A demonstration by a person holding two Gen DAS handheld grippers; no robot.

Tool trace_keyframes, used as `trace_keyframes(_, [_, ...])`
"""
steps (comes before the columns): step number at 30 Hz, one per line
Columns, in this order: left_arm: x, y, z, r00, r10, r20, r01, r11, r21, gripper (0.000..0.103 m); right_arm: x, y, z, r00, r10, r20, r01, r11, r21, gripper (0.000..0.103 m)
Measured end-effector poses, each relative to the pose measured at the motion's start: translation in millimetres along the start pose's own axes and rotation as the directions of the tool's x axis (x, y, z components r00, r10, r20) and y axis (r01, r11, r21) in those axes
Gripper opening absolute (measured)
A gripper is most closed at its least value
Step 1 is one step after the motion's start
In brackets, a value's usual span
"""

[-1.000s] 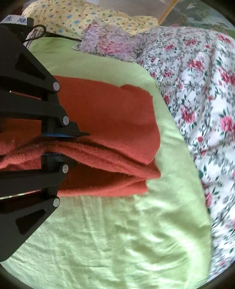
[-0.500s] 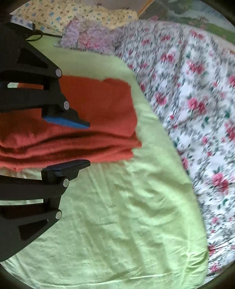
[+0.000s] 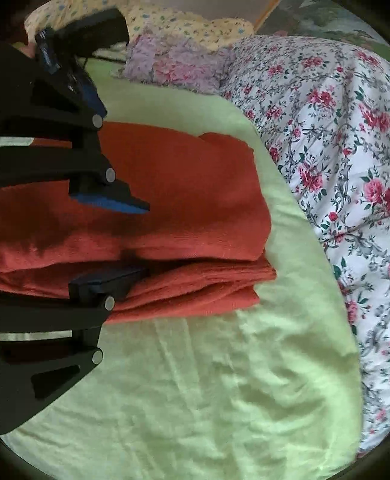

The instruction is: Fold small clothes

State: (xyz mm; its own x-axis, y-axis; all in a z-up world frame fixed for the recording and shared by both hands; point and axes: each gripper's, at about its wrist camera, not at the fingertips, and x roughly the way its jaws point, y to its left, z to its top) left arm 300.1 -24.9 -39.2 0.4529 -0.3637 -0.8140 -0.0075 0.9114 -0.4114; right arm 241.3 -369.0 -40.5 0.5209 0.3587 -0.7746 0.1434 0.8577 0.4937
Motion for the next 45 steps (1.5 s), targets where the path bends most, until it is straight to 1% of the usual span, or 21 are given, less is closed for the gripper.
trace_keyframes(2, [7,1,5,1.000,0.005,-0.007,-0.005,1.000,-0.006,0.062,-3,2,4,1.000,-0.016,0.006,0.016,1.000,0.000,0.009])
trace_keyframes(5, [7,-9,7,1.000,-0.010,0.002,0.010,1.000,0.022,0.063,-40,18,12,0.992,0.046,0.119,-0.042,0.999,-0.032,0.009])
trace_keyframes(7, [16,-16,11,1.000,-0.016,-0.010,0.016,0.999,0.040,0.063,-61,26,15,0.985,0.040,0.166,-0.031,0.998,-0.060,0.009])
trace_keyframes(9, [22,-19,9,1.000,-0.013,-0.025,0.014,0.999,0.041,0.063,-60,23,15,0.989,-0.004,0.148,0.014,0.998,-0.068,0.009])
trace_keyframes(10, [20,-20,6,0.999,-0.013,-0.036,0.015,0.999,0.044,0.063,-51,15,14,0.992,-0.040,0.123,0.048,0.997,-0.060,0.009])
trace_keyframes(13, [32,-21,3,0.997,-0.020,-0.071,0.023,0.999,0.044,0.063,-25,-11,5,0.995,-0.085,0.055,0.085,0.996,-0.003,0.009])
trace_keyframes(15, [37,-19,1,0.996,-0.027,-0.084,0.030,0.999,0.032,0.063,-17,-20,-2,0.995,-0.092,0.047,0.091,0.996,0.018,0.009])
trace_keyframes(19, [43,-18,2,0.995,-0.031,-0.094,0.033,0.999,0.018,0.065,-18,-27,-7,0.996,-0.058,0.063,0.053,0.995,0.079,0.009])
trace_keyframes(22, [42,-15,-2,0.995,-0.027,-0.091,0.029,0.999,0.020,0.065,-25,-25,-10,0.997,-0.059,0.055,0.053,0.995,0.089,0.015])
trace_keyframes(24, [42,-15,-3,0.996,-0.026,-0.088,0.028,0.999,0.019,0.065,-40,-21,-15,0.994,-0.084,0.067,0.078,0.993,0.087,0.018])
trace_keyframes(26, [40,-15,-3,0.995,-0.030,-0.093,0.031,0.999,0.007,0.064,-57,-18,-26,0.992,-0.080,0.096,0.072,0.993,0.090,0.027])
trace_keyframes(27, [37,-14,-4,0.995,-0.036,-0.094,0.036,0.999,0.002,0.063,-63,-15,-32,0.992,-0.072,0.105,0.062,0.993,0.097,0.038])
trace_keyframes(28, [34,-14,-5,0.995,-0.038,-0.093,0.038,0.999,0.001,0.063,-73,-13,-44,0.991,-0.068,0.113,0.057,0.993,0.100,0.045])
trace_keyframes(31, [21,-15,-11,0.995,-0.040,-0.088,0.041,0.999,0.006,0.063,-85,-11,-73,0.990,-0.078,0.114,0.066,0.992,0.106,0.045])
trace_keyframes(35, [16,-19,-19,0.995,-0.027,-0.094,0.031,0.999,0.040,0.063,-91,-8,-107,0.996,-0.051,0.069,0.041,0.990,0.134,0.045])
trace_keyframes(36, [18,-21,-20,0.995,-0.018,-0.099,0.022,0.999,0.045,0.063,-90,-6,-111,0.997,-0.042,0.062,0.033,0.990,0.133,0.043])
trace_keyframes(38, [20,-22,-20,0.995,-0.010,-0.101,0.015,0.999,0.047,0.063,-84,-2,-117,0.998,-0.043,0.043,0.038,0.993,0.113,0.014])
trace_keyframes(39, [20,-24,-19,0.995,-0.006,-0.100,0.011,0.999,0.051,0.063,-85,-3,-120,0.998,-0.053,0.030,0.050,0.993,0.106,0.005])
trace_keyframes(42, [20,-25,-19,0.995,0.004,-0.099,0.004,0.997,0.075,0.064,-95,-7,-118,0.995,-0.078,0.065,0.070,0.991,0.118,0.004])
trace_keyframes(43, [22,-24,-20,0.995,0.005,-0.105,0.003,0.997,0.079,0.065,-100,-11,-118,0.991,-0.106,0.076,0.096,0.988,0.122,0.004])
trace_keyframes(45, [27,-22,-22,0.993,0.000,-0.120,0.009,0.997,0.075,0.065,-99,-21,-121,0.990,-0.126,0.061,0.117,0.984,0.132,0.004])
